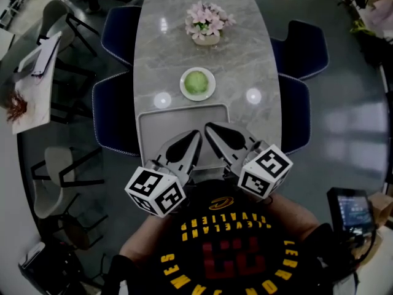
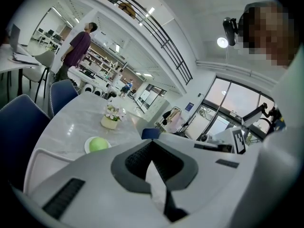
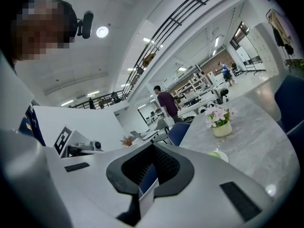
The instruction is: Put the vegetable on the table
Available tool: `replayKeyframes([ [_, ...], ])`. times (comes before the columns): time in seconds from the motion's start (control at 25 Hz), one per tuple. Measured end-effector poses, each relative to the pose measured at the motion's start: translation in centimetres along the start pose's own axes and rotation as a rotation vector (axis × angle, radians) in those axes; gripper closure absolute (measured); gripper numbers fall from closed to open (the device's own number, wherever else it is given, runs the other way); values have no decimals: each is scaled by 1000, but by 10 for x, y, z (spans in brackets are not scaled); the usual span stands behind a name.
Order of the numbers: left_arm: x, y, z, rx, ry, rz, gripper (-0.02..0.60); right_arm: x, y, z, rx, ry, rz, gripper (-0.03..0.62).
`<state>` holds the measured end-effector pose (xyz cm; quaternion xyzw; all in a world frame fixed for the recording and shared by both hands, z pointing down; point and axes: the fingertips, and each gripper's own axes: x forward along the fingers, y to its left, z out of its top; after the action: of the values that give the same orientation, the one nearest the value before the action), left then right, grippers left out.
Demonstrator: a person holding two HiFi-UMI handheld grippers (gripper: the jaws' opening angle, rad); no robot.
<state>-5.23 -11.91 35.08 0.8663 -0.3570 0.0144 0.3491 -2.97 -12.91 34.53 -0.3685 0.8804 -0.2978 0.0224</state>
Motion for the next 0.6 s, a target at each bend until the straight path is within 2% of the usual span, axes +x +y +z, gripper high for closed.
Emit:
replayKeyframes([
  [0.48, 5, 10, -6, -17, 27, -11, 581, 6, -9, -9, -9, 0, -30, 589],
  [0.6, -1, 18, -2, -13, 13, 24, 581, 18, -3, -10, -15, 7, 10, 589],
])
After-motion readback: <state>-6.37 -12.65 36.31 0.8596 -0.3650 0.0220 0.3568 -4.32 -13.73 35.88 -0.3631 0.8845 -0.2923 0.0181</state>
